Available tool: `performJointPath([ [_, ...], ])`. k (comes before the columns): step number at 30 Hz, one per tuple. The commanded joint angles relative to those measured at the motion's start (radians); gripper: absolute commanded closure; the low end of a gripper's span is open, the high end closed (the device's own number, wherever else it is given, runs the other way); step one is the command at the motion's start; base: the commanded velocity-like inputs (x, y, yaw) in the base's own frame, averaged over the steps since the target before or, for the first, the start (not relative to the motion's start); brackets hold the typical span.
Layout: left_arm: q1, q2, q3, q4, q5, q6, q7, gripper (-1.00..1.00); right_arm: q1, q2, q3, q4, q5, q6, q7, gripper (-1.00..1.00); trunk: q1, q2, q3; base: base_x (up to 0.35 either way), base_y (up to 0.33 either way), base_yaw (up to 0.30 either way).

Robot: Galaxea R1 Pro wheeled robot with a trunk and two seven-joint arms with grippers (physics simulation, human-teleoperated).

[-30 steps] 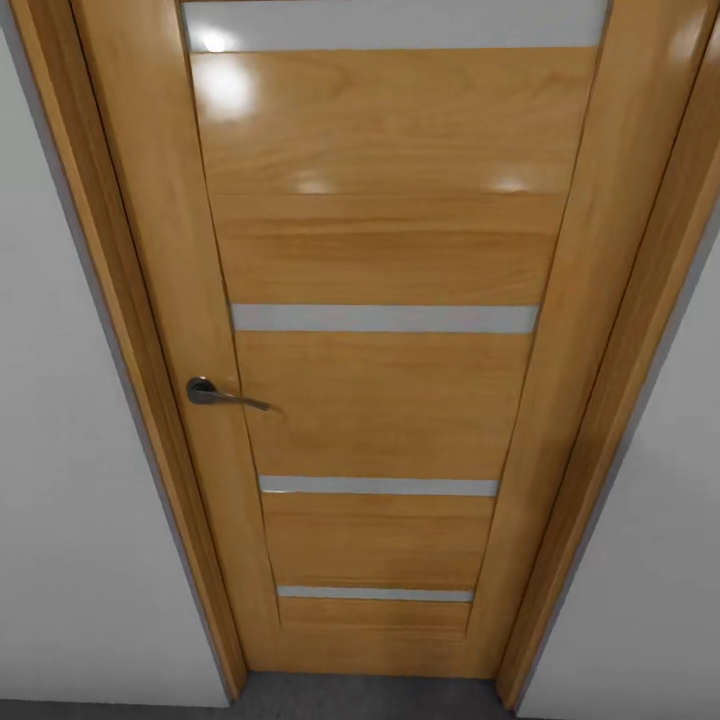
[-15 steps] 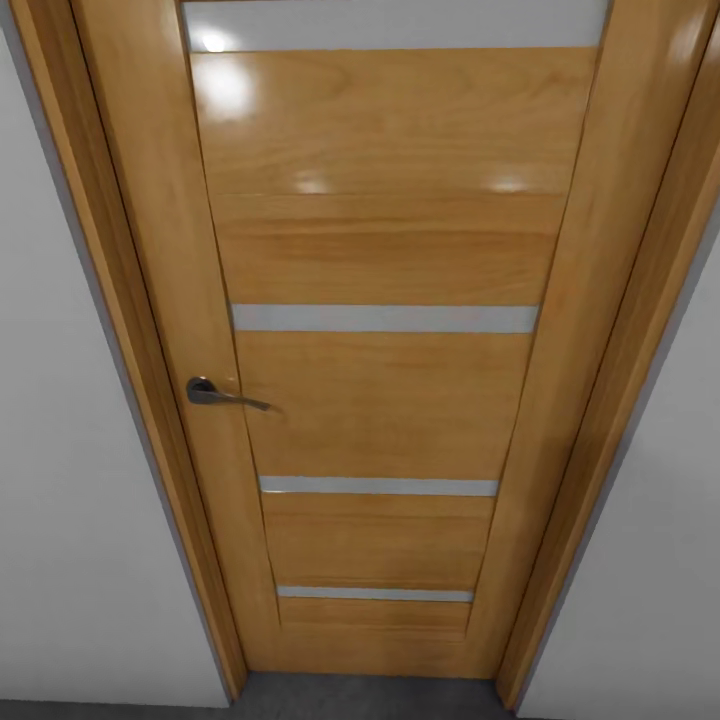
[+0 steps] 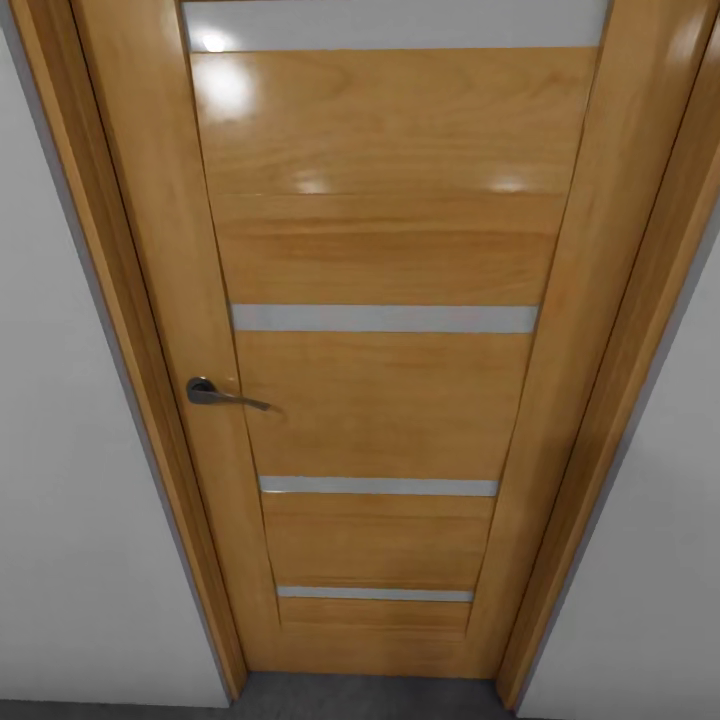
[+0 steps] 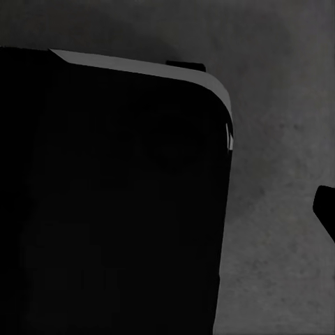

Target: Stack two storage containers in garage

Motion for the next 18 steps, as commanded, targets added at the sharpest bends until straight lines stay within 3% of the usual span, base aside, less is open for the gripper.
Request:
performJointPath([
  [1,0.000,0.000,0.006,0.000,0.002,-0.001,0.000,-1.00,0.000,0.000,0.008,0.001,0.000,-0.003,-0.002,-1.00,0.000,0.000,-0.001,0.000,0.000,0.000],
  [4,0.000,-0.001,0.007,0.000,0.002,-0.001,0.000,-1.00,0.000,-0.005,0.014,-0.007,0.010,0.007,-0.001,-1.00,0.000,0.000,-0.001,0.000,0.000,0.000],
  [7,0.000,-0.001,0.006,0.000,0.002,-0.001,0.000,-1.00,-0.001,-0.008,0.015,-0.198,0.012,0.162,-0.003,-1.00,0.000,0.000,-0.001,0.000,0.000,0.000],
  [10,0.000,-0.002,0.006,0.000,0.002,0.000,0.000,-1.00,-0.023,-0.008,0.015,-0.291,0.011,0.223,-0.011,-1.00,0.000,0.000,-0.001,0.000,0.000,0.000],
  [18,0.000,-0.001,0.005,0.000,0.002,0.000,0.000,-1.00,-0.168,0.007,0.016,-0.268,0.010,0.250,-0.029,-1.00,0.000,0.000,-0.001,0.000,0.000,0.000],
])
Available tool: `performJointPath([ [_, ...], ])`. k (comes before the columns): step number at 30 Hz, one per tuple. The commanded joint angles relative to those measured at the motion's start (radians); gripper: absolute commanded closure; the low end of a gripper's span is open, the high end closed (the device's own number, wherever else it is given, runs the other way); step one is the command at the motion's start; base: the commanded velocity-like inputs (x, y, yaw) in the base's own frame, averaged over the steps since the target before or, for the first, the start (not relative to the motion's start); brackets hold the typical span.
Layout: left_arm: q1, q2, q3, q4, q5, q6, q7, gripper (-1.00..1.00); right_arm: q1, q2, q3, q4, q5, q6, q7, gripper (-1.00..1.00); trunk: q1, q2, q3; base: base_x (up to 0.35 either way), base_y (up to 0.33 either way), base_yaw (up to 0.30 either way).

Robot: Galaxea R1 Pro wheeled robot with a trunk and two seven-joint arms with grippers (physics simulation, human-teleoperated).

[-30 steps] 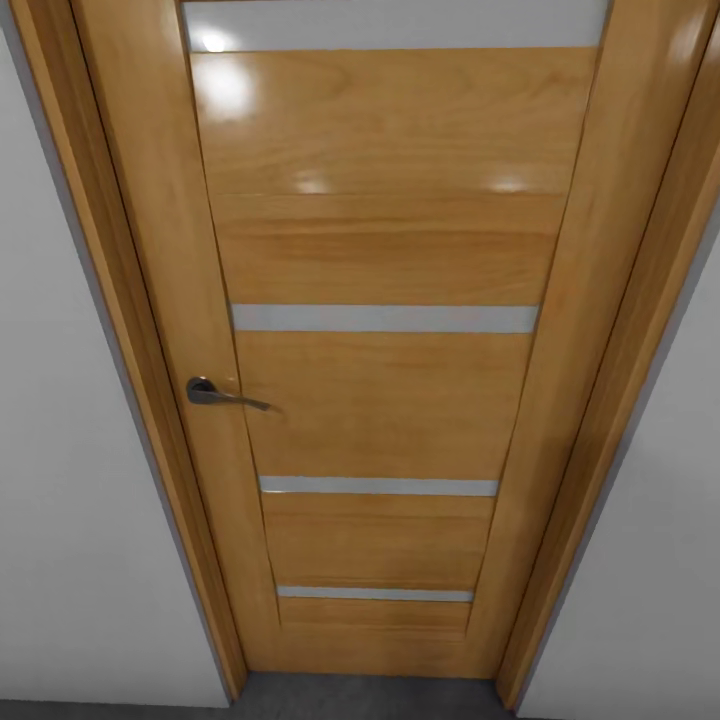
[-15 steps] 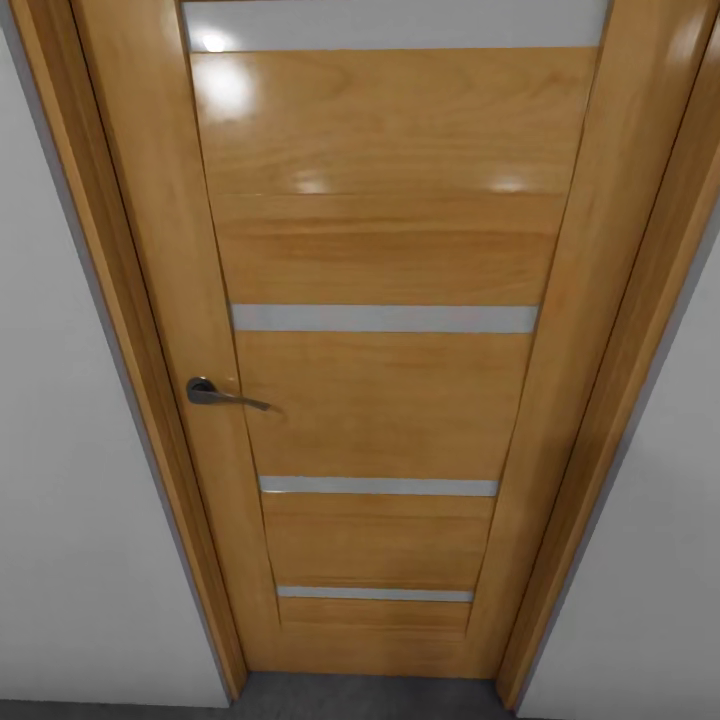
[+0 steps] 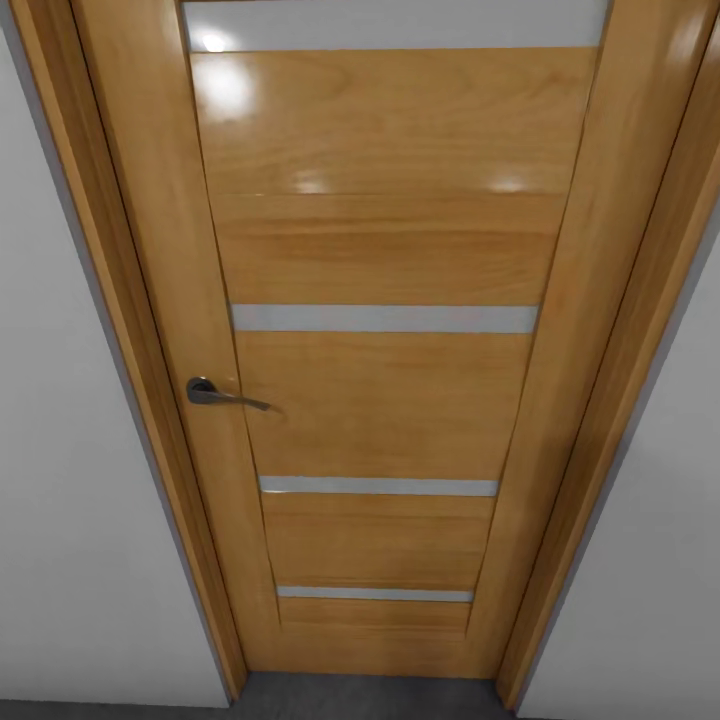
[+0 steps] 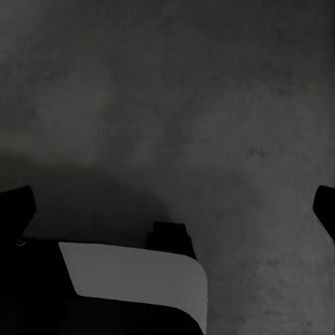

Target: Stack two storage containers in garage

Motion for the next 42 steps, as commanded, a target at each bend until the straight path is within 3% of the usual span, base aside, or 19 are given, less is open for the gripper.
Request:
performJointPath([
  [1,0.000,0.000,0.006,-0.001,0.002,-0.001,0.000,-1.00,-0.017,0.012,0.008,0.004,0.002,0.008,-0.007,-1.00,0.000,-0.001,-0.001,0.000,0.000,0.000],
  [5,0.000,-0.001,0.006,-0.001,0.002,-0.001,0.000,-1.00,-0.064,0.073,0.010,0.008,0.006,0.016,-0.015,-1.00,0.000,-0.001,-0.001,0.000,0.000,0.000],
  [6,0.000,-0.001,0.006,0.000,0.002,-0.002,0.000,-1.00,-0.076,0.104,0.011,0.000,0.021,0.018,-0.017,-1.00,0.000,-0.001,-0.001,0.000,0.000,0.000],
  [7,0.000,-0.001,0.006,0.000,0.002,-0.002,0.000,-1.00,-0.081,0.114,0.011,-0.004,0.030,0.019,-0.018,-1.00,0.000,-0.001,-0.001,0.000,0.000,0.000],
  [11,0.000,-0.002,0.006,-0.001,0.002,-0.002,0.000,-1.00,-0.119,0.167,0.012,-0.058,0.140,0.022,-0.026,-1.00,0.000,-0.001,-0.001,0.000,0.000,0.000],
  [12,0.000,-0.002,0.006,-0.001,0.002,-0.003,0.000,-1.00,-0.128,0.171,0.012,-0.111,0.186,0.022,-0.029,-1.00,0.000,-0.001,-0.001,0.000,0.000,0.000],
  [13,0.000,-0.001,0.006,-0.001,0.002,-0.003,0.000,-1.00,-0.131,0.171,0.011,-0.166,0.201,0.023,-0.027,-1.00,0.000,-0.001,-0.001,0.000,0.000,0.000],
  [19,0.000,0.000,0.006,-0.001,0.002,-0.003,0.000,-1.00,-0.133,0.171,0.014,-0.308,0.218,0.022,-0.021,-1.00,0.000,-0.001,-0.001,0.000,0.000,0.000],
  [27,0.000,0.000,0.005,-0.001,0.002,-0.003,0.000,-1.00,-0.134,0.171,0.032,-0.396,0.230,0.011,-0.035,-1.00,0.000,-0.001,-0.001,0.000,0.000,0.000],
  [31,0.000,0.000,0.005,-0.002,0.002,-0.003,0.000,-1.00,-0.158,0.171,0.102,-0.505,0.250,0.018,-0.039,-1.00,0.000,-0.001,-0.001,0.000,0.000,0.000],
  [34,0.000,0.000,0.005,-0.003,0.002,-0.003,0.000,-1.00,-0.241,0.171,0.174,-0.527,0.279,0.018,-0.039,-1.00,0.000,-0.001,-0.001,0.000,0.000,0.000],
  [38,0.000,-0.002,0.004,-0.003,0.001,-0.003,0.000,-1.00,-0.336,0.171,0.219,-0.511,0.291,0.014,-0.040,-1.00,0.000,-0.001,-0.001,0.000,0.000,0.000],
  [39,0.000,-0.003,0.004,-0.003,0.001,-0.003,0.000,-1.00,-0.364,0.171,0.231,-0.504,0.312,0.015,-0.040,-1.00,0.000,-0.001,-0.001,0.000,0.000,0.000],
  [42,0.000,-0.002,0.004,-0.003,0.001,-0.003,0.000,-1.00,-0.378,0.171,0.254,-0.505,0.362,0.013,-0.040,-1.00,0.000,-0.001,-0.001,0.000,0.000,0.000],
])
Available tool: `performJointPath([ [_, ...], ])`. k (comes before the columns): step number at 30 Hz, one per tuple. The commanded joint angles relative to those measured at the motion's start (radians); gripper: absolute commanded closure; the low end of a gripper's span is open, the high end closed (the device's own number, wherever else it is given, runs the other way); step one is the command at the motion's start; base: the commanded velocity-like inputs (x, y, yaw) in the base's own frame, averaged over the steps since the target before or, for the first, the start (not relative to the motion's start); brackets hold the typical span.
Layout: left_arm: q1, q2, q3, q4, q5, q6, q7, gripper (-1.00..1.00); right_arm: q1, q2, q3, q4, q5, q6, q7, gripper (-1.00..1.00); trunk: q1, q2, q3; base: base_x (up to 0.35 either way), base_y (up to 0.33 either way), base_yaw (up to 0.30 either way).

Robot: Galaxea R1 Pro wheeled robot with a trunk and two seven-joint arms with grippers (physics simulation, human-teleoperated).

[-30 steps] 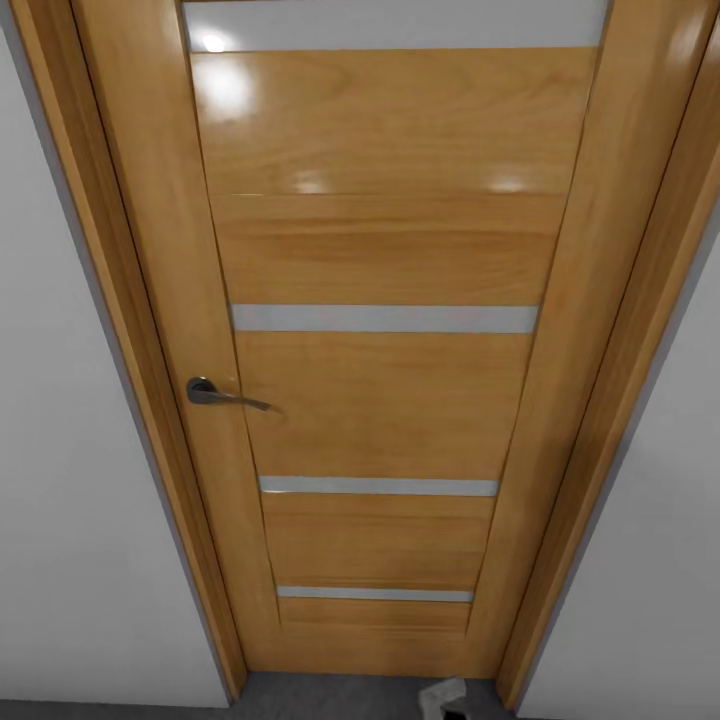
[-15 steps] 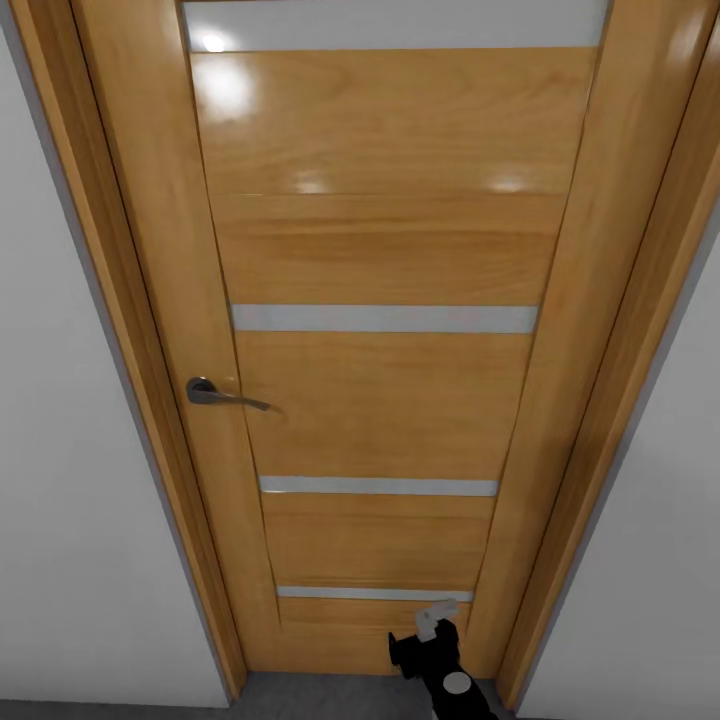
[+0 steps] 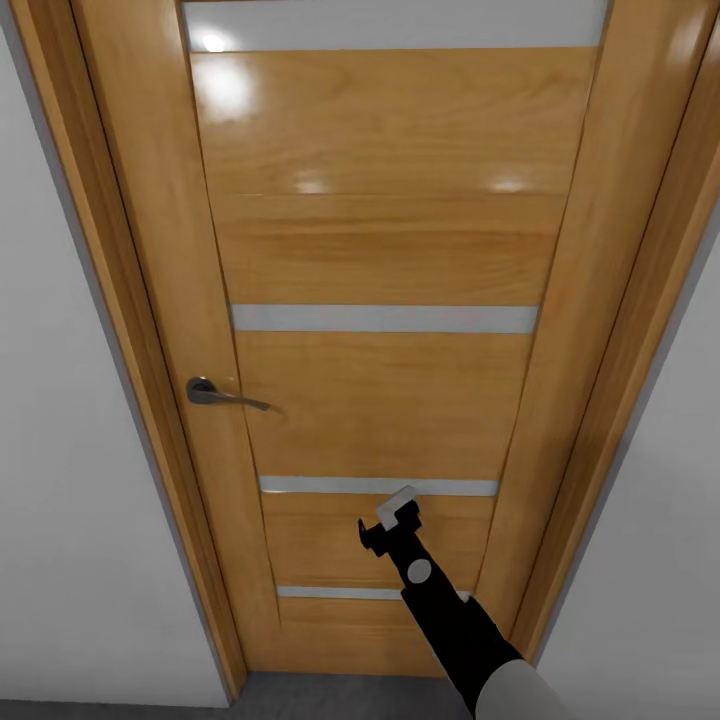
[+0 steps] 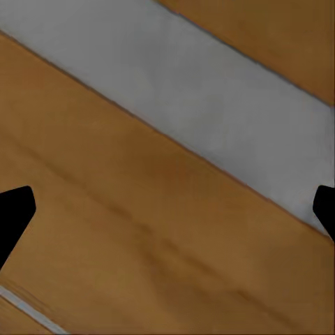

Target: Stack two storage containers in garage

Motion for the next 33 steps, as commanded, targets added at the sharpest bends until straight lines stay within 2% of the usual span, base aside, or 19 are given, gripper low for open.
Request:
performJointPath([
  [1,0.000,0.000,0.006,0.000,0.002,-0.001,0.000,-1.00,-0.003,0.000,0.012,-0.001,0.028,0.006,-0.006,-1.00,0.000,-0.001,-0.001,0.000,0.000,0.000],
  [4,0.000,0.001,0.005,0.000,0.002,-0.001,0.000,-1.00,-0.011,0.000,0.027,0.003,0.052,-0.009,-0.007,-1.00,0.000,-0.001,-0.001,0.000,0.000,0.000],
  [8,0.000,0.001,0.005,0.000,0.002,-0.001,0.000,-1.00,-0.050,0.000,0.034,0.017,0.056,-0.033,-0.008,-1.00,0.000,-0.001,-0.001,0.000,0.000,0.000],
  [11,0.000,0.000,0.006,0.000,0.002,-0.001,0.000,-1.00,-0.100,0.000,0.038,0.064,0.058,-0.044,-0.008,-1.00,0.000,-0.001,-0.001,0.000,0.000,0.000],
  [15,0.000,-0.001,0.004,0.000,0.000,0.000,0.000,-1.00,-0.135,0.000,0.040,0.128,0.060,-0.058,-0.011,-1.00,0.000,-0.001,-0.001,0.019,0.000,0.000],
  [28,0.000,0.000,0.004,0.000,0.000,0.000,0.000,-1.00,-0.150,0.000,0.041,0.154,0.069,-0.064,-0.027,-1.00,0.000,-0.001,-0.001,0.269,0.000,0.000],
  [33,0.000,0.002,0.004,0.000,0.000,0.000,0.000,-1.00,-0.150,0.000,0.042,0.158,0.071,-0.063,-0.056,-1.00,0.000,-0.001,-0.001,0.319,0.000,0.000],
])
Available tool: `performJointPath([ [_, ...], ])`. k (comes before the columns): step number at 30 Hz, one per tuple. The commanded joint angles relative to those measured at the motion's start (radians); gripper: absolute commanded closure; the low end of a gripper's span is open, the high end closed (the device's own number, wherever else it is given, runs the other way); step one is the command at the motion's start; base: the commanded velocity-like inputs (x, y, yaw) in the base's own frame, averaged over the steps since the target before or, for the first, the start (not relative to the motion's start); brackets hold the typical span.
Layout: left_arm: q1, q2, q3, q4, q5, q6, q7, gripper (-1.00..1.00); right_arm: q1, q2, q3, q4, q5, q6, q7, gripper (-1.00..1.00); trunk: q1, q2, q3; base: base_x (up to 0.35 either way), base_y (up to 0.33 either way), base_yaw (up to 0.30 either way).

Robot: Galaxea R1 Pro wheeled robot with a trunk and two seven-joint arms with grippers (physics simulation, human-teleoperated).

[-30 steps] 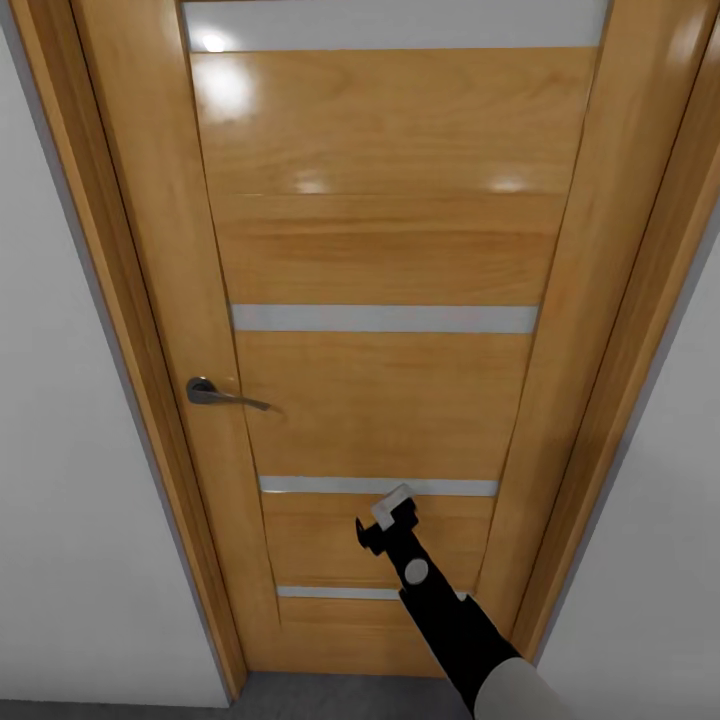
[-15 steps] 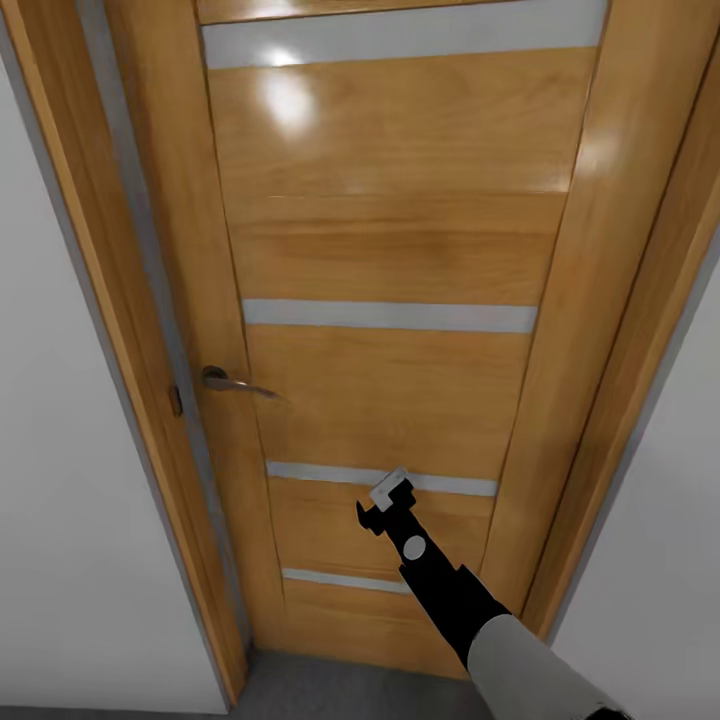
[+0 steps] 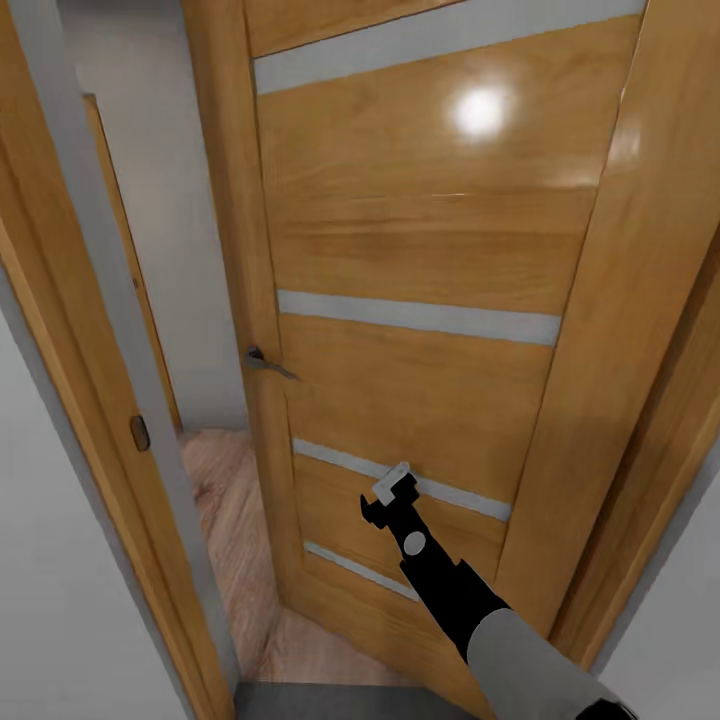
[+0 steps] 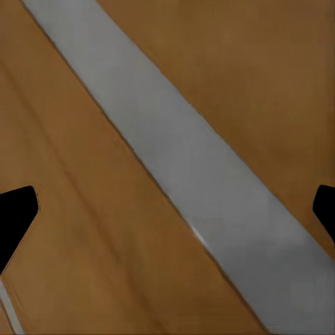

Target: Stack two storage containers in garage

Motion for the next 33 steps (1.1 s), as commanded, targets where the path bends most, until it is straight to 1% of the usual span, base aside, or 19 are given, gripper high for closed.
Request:
performJointPath([
  [1,0.000,0.000,0.006,0.000,0.002,-0.001,0.000,-1.00,-0.003,0.000,0.003,0.000,0.014,0.002,-0.020,-1.00,0.001,0.000,-0.001,0.319,0.000,0.000],
  [2,0.000,-0.001,0.006,0.000,0.002,-0.001,0.000,-1.00,-0.003,0.000,0.003,0.000,0.015,0.002,-0.029,-1.00,0.001,0.000,-0.001,0.319,0.000,0.000],
  [3,0.000,-0.002,0.006,0.000,0.002,-0.001,0.000,-1.00,-0.021,0.000,0.002,0.022,0.040,-0.001,-0.057,-1.00,0.001,0.000,-0.001,0.319,0.000,0.000],
  [5,0.000,-0.002,0.006,0.000,0.002,-0.001,0.000,-1.00,-0.046,0.000,0.002,0.062,0.050,-0.003,-0.060,-1.00,0.001,0.000,-0.001,0.319,0.000,0.000],
  [6,0.000,-0.002,0.006,0.000,0.002,-0.001,0.000,-1.00,-0.119,0.000,0.000,0.167,0.056,-0.023,-0.068,-1.00,0.001,0.000,-0.001,0.319,0.000,0.000],
  [7,0.000,-0.002,0.006,0.000,0.002,-0.001,0.000,-1.00,-0.143,0.000,0.000,0.189,0.055,-0.024,-0.078,-1.00,0.001,0.000,-0.001,0.319,0.000,0.000],
  [10,0.000,-0.002,0.006,0.000,0.002,-0.001,0.000,-1.00,-0.173,0.000,-0.001,0.208,0.052,-0.021,-0.082,-1.00,0.001,0.000,-0.001,0.319,0.000,0.000],
  [11,0.000,-0.003,0.006,0.000,0.002,-0.001,0.000,-1.00,-0.214,0.000,-0.002,0.252,0.046,-0.023,-0.084,-1.00,0.001,0.000,-0.001,0.319,0.000,0.000],
  [13,0.000,-0.003,0.006,0.000,0.002,-0.001,0.000,-1.00,-0.231,0.000,-0.003,0.271,0.034,-0.025,-0.084,-1.00,0.001,0.000,-0.001,0.319,0.000,0.000],
  [20,0.000,-0.003,0.006,0.000,0.002,-0.001,0.000,-1.00,-0.239,0.000,-0.008,0.281,0.026,-0.030,-0.085,-1.00,0.001,0.000,-0.001,0.319,0.000,0.000],
  [22,0.000,-0.003,0.006,0.000,0.002,-0.001,0.000,-1.00,-0.239,0.000,-0.011,0.281,0.027,-0.030,-0.095,-1.00,0.001,0.000,-0.001,0.318,0.000,0.000],
  [23,0.000,-0.003,0.006,0.000,0.002,-0.001,0.000,-1.00,-0.239,0.000,-0.012,0.280,0.028,-0.031,-0.104,-1.00,0.001,0.000,-0.001,0.316,-0.006,0.000],
  [26,0.000,-0.001,0.006,0.000,0.002,-0.002,0.000,-1.00,-0.238,0.000,-0.017,0.274,0.030,-0.065,-0.181,-1.00,0.001,0.000,-0.001,0.300,-0.066,0.000],
  [29,0.000,0.000,0.006,0.000,0.002,-0.002,0.000,-1.00,-0.238,0.000,-0.016,0.282,0.029,-0.074,-0.244,-1.00,0.001,0.000,-0.001,0.228,-0.074,0.000],
  [33,0.000,0.000,0.006,0.000,0.002,-0.002,0.000,-1.00,-0.238,0.000,-0.016,0.285,0.029,-0.072,-0.265,-1.00,0.001,0.000,-0.001,0.064,-0.022,0.000],
])
